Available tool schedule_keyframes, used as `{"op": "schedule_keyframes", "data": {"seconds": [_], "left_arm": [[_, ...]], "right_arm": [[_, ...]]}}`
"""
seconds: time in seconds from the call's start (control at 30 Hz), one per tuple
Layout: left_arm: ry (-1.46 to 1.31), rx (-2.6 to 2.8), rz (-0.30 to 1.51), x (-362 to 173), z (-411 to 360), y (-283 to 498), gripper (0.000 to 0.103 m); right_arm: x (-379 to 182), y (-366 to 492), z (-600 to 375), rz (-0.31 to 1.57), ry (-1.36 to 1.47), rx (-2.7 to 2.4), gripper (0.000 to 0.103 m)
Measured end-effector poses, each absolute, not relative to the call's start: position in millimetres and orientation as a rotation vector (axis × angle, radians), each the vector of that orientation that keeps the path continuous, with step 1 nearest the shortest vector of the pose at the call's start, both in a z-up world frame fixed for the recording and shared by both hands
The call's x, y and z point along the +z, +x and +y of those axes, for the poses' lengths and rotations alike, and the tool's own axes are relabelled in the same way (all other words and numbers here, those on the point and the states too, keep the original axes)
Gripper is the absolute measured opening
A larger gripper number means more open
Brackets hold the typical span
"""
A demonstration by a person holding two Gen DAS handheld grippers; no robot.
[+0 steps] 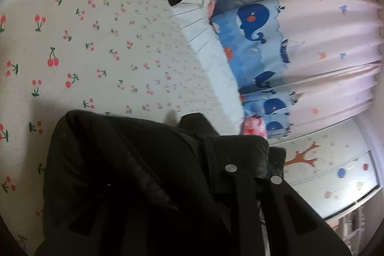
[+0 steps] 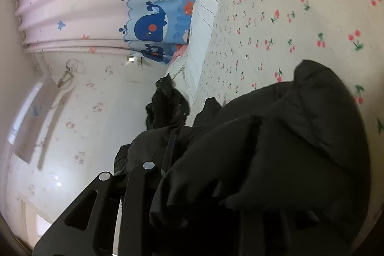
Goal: Fold large clothes
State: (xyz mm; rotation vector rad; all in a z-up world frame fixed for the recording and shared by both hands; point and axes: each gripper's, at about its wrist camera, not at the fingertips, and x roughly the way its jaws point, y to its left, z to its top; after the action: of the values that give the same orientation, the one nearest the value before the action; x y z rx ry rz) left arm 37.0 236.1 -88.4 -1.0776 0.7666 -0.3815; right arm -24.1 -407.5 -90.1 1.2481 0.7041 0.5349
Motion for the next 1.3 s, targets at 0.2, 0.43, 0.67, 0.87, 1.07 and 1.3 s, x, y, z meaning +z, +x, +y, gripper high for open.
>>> {"op": "schedule_keyframes", "data": {"seconds": [0.2,0.43,0.67,0.87,1.07,1.3], "left_arm": [[-1.126,-0.412,0.816,-64.7,251.2,27.3,0.063],[-1.290,-0.402,0.621,-6.9,290.8,-10.3,0.097],[-0.831,-0.384,0.677,36.6,196.9,18.3,0.097],[-0.622,-0.329,0.741,3.6,147.4,79.8,0.097],[-0.669,-0.335,0.752,-75.7,164.0,53.6,0.093],[-0.557,-0.260,0.701,-18.8,156.9,61.3,0.096]], "right_arm": [[-65.2,-20.5,-412.6,0.713,1.288,0.577,0.063],[26.4,-51.6,-416.4,0.536,1.227,0.602,0.097],[87.3,-13.7,-321.3,0.693,0.601,0.369,0.097],[24.6,58.0,-270.9,0.893,0.253,0.178,0.097],[-37.3,42.0,-258.8,0.913,0.331,0.284,0.097],[9.2,49.3,-260.9,0.852,0.230,0.184,0.096]]}}
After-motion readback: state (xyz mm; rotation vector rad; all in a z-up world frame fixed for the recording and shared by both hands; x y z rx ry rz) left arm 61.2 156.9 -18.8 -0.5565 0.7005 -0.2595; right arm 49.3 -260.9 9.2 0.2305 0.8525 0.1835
